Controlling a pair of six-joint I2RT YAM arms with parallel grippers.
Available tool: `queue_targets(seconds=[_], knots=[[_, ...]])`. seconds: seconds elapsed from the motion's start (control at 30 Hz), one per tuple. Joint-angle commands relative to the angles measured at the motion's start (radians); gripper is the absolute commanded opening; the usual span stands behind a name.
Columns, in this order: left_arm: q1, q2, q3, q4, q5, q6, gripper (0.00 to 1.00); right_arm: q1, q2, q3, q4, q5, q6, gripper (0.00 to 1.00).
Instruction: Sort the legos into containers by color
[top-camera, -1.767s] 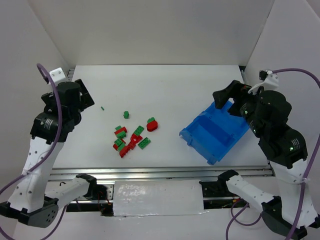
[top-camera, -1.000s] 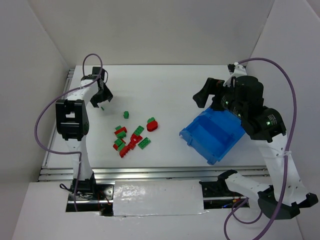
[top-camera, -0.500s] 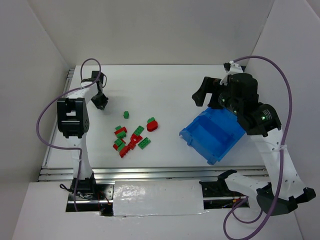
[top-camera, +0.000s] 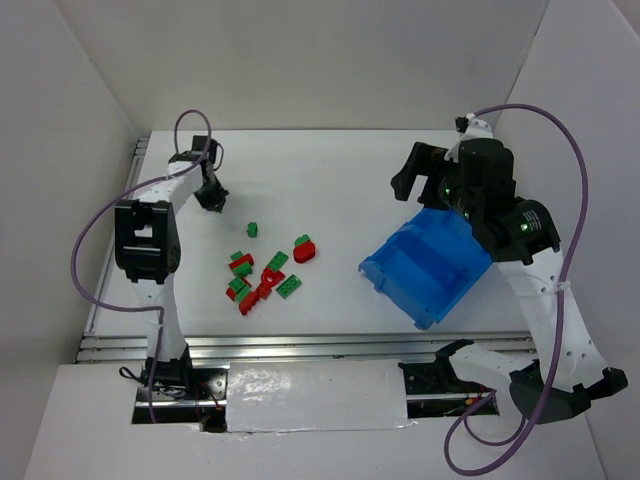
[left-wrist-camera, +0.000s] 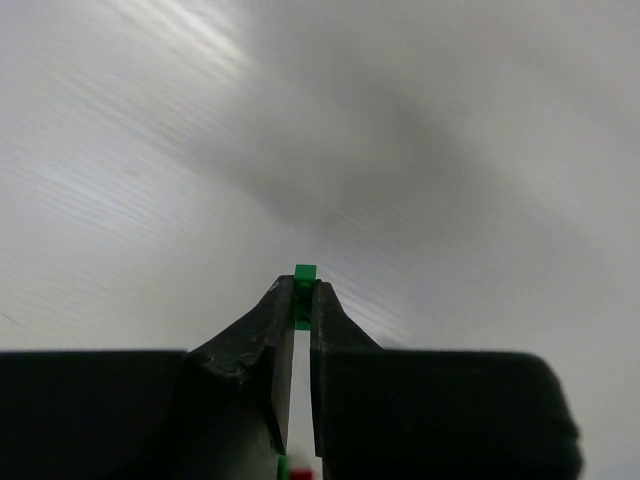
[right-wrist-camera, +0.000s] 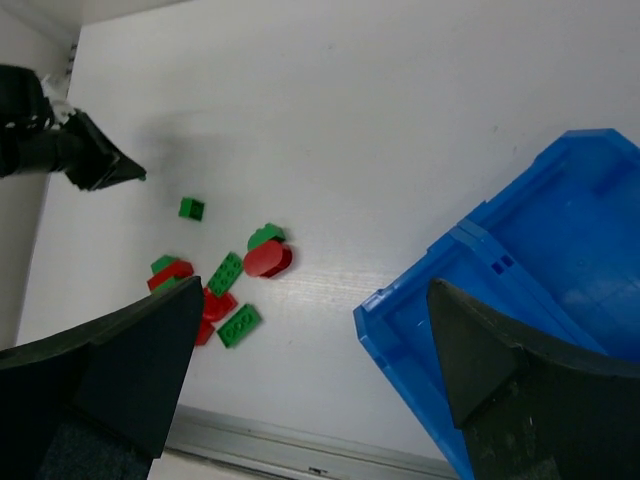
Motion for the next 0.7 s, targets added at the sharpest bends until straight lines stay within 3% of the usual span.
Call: queue_targets(seconds=[0.0, 0.1, 0.3, 0.47, 0.67], knots=[[-0.229, -0.192, 0.158, 0.082, 0.151, 0.086, 0.0, -0.061, -0.018, 0.057, -0.02, 0.138, 0.074, 1.0], [-0.407, -0.213, 0.237, 0.148, 0.221, 0.126, 0.0, -0.098, -0.067, 0.05, -0.033, 0.218, 0.126, 1.0], [-0.659, -0.153, 0.327, 0.24, 0.323, 0.163, 0.0, -0.109, -0.156, 0.047, -0.046, 0.316, 0.146, 1.0], [-0.745, -0.084, 0.353, 0.312, 0.451, 0.167, 0.0, -0.109, -0.197, 0.083, -0.091, 0.333, 0.145, 1.0], [-0.867, -0.018, 0.369, 0.304, 0.441, 0.199, 0.02, -0.112, -0.222, 0.099, -0.122, 0.303, 0.152, 1.0]])
